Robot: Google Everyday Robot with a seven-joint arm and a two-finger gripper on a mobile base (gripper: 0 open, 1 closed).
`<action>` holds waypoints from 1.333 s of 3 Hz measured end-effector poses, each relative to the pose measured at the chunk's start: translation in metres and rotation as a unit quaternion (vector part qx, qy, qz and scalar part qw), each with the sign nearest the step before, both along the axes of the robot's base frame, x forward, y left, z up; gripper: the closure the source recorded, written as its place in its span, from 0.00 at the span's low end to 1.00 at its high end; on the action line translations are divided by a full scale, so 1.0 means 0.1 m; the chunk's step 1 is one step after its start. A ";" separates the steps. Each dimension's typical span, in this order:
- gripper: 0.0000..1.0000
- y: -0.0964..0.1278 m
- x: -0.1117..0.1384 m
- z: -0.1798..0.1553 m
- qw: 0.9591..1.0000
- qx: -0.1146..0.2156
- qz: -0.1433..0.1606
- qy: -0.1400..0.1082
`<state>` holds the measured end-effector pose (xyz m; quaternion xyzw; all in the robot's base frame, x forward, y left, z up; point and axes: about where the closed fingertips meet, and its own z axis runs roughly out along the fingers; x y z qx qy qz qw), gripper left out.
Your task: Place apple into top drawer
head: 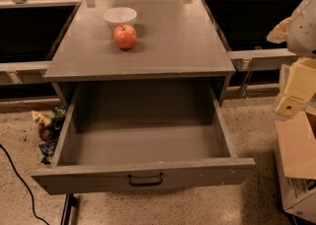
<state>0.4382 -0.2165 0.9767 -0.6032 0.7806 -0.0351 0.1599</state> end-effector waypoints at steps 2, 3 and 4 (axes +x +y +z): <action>0.00 -0.01 0.32 -0.05 1.000 0.024 -0.006 -0.018; 0.00 0.08 0.97 -0.13 0.996 0.076 -0.005 -0.040; 0.00 0.30 1.70 -0.22 0.985 0.157 -0.005 -0.066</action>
Offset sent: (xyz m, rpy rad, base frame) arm 0.0805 -0.0057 -0.0152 0.1190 -0.0749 -0.0331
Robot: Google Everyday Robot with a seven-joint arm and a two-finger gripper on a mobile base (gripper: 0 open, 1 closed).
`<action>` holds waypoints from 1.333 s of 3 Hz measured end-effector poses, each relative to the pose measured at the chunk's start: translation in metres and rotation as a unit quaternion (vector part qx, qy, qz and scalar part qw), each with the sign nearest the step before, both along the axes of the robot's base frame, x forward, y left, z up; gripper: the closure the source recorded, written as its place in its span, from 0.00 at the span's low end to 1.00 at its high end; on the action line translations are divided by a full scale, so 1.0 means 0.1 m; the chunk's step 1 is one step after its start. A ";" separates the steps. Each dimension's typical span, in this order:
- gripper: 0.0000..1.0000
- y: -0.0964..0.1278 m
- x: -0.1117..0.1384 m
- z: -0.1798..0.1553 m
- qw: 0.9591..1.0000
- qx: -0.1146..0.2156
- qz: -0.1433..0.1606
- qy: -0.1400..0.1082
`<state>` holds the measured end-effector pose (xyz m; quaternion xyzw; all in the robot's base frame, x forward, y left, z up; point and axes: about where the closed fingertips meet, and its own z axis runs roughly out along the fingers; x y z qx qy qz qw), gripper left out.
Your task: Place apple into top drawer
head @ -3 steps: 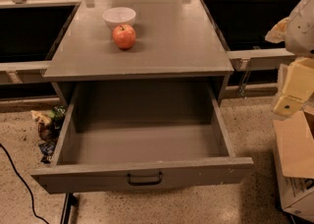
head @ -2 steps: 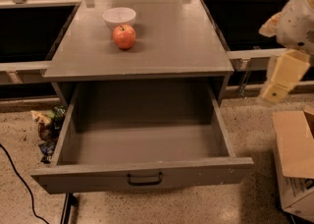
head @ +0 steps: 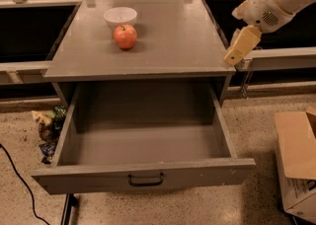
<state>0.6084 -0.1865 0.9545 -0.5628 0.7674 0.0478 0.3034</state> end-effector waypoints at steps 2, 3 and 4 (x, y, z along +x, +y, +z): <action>0.00 0.21 0.27 -0.11 1.000 0.018 0.007 -0.003; 0.00 0.60 0.70 -0.30 0.998 0.058 0.006 -0.011; 0.00 0.97 1.07 -0.43 0.994 0.102 0.000 -0.025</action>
Offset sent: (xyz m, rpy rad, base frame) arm 0.0616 0.0445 -0.0214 0.0853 -0.0210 0.0275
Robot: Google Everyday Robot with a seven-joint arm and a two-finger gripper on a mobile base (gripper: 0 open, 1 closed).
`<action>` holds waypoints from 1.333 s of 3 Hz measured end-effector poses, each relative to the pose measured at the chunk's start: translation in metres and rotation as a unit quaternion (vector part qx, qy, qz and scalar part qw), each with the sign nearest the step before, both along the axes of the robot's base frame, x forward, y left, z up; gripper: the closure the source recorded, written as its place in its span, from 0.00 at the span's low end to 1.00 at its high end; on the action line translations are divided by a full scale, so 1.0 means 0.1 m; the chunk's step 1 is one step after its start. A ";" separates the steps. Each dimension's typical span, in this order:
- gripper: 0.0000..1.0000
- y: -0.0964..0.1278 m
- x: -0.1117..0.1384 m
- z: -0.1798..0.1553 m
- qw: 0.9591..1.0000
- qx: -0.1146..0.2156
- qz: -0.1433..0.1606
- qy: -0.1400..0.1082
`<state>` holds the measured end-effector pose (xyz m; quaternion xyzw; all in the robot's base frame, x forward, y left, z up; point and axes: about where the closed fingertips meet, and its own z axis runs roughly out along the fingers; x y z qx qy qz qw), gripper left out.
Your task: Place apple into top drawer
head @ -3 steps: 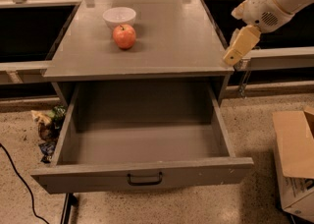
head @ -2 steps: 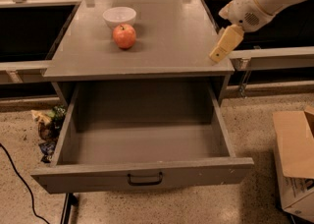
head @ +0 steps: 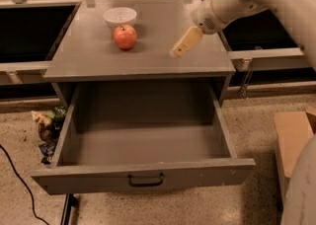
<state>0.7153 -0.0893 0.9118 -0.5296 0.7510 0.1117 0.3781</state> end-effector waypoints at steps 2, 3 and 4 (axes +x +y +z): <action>0.00 0.57 0.50 -0.11 0.997 0.067 -0.003 -0.028; 0.00 0.57 0.50 -0.11 0.997 0.068 -0.003 -0.028; 0.00 0.75 0.68 -0.23 0.996 0.084 0.000 -0.023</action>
Offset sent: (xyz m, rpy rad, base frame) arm 0.0646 0.0843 -0.0093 0.1963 -0.0774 0.0902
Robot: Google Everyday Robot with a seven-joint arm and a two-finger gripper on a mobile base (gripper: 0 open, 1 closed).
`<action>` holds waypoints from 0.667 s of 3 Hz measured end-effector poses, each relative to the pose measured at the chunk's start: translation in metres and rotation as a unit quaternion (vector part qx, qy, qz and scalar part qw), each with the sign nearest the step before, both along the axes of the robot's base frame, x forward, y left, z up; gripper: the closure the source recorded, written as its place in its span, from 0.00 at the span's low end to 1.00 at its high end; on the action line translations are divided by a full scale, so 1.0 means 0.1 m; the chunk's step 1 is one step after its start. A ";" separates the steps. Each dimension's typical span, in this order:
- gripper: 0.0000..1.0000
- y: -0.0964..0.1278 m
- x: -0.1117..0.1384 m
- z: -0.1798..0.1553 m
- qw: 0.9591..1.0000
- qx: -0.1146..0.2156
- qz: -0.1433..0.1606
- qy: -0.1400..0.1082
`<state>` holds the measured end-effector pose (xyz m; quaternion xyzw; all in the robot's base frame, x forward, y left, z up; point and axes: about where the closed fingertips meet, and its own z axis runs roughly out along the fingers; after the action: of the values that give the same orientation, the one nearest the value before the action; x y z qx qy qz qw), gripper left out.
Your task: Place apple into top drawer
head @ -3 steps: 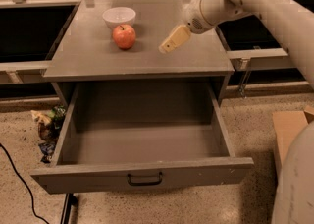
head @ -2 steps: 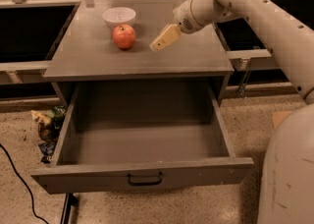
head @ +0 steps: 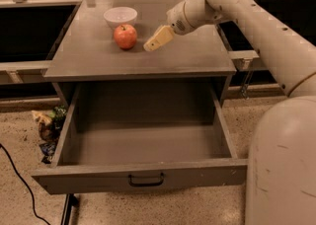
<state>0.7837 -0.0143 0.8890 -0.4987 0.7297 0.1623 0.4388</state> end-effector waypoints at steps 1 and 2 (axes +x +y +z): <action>0.00 0.32 0.19 -0.12 0.999 0.024 0.024 0.003; 0.00 0.56 0.36 -0.24 0.998 0.049 0.033 0.003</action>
Offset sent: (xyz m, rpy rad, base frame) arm 0.0588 0.0773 -0.0304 0.1601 -0.0046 0.0786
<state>0.8193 0.0417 0.8654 -0.5001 0.7051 0.2139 0.4549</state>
